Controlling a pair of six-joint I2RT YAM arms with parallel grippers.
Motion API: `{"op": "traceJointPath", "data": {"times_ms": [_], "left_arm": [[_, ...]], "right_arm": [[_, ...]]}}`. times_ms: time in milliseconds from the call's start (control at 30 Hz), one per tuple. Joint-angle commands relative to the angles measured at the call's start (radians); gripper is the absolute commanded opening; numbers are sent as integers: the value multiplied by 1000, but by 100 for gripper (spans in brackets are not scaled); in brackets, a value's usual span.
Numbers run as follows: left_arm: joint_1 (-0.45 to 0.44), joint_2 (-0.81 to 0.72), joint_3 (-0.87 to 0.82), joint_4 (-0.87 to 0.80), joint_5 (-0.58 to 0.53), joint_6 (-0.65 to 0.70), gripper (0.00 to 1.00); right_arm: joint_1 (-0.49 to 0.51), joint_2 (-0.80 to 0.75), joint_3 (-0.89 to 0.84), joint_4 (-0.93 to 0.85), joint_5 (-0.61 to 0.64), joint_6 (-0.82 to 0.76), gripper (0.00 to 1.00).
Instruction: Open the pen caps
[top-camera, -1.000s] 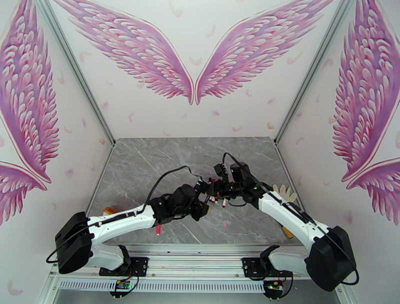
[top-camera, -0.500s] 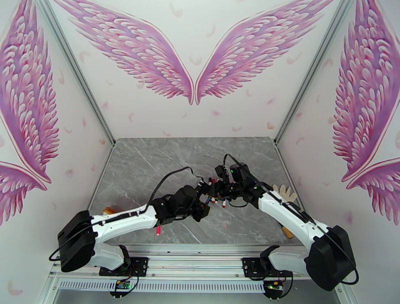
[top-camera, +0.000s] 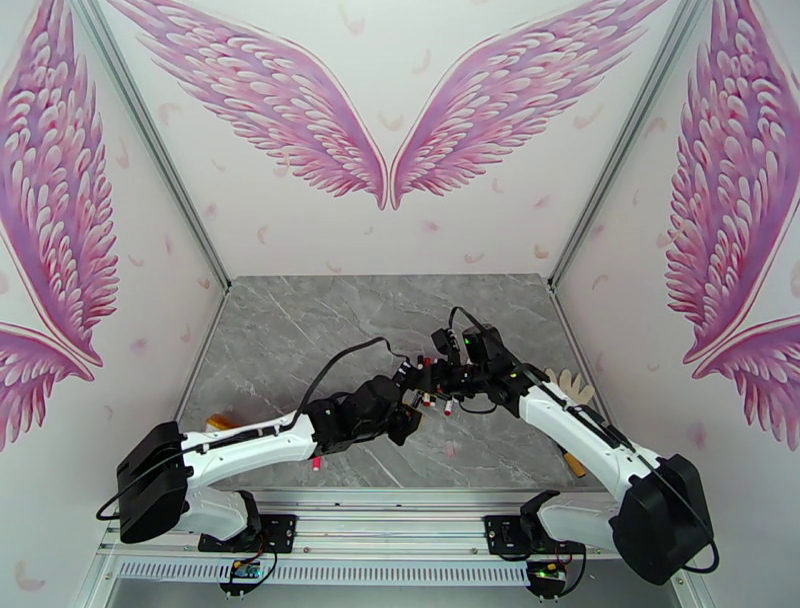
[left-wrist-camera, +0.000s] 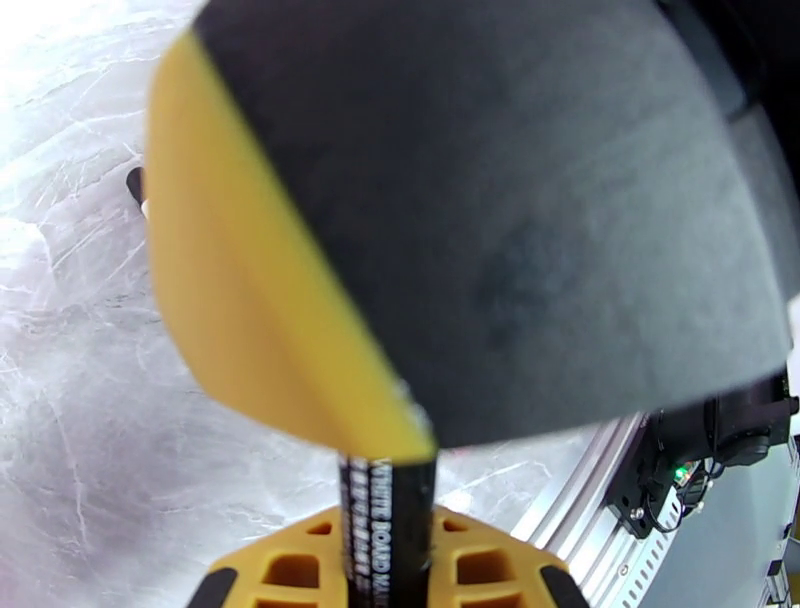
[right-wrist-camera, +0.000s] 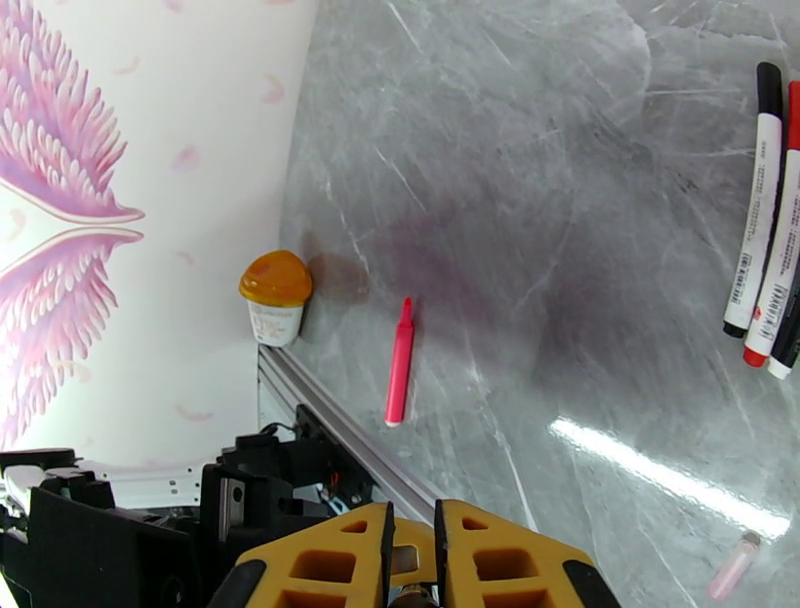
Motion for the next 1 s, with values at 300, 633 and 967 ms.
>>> {"op": "traceJointPath", "data": {"times_ms": [300,633,967], "left_arm": [[57,-25,-102,-61,362,-38,2],[51,-98,-109,-91,165,-36,2],[92,-214,-173,-48,188,-68,2]], "right_arm": [[-80,-29,89,173,-45,-65,0],[-82,-28,107,96,44,-67,0],[-82,-76,64,-20,122,-131,0]]}}
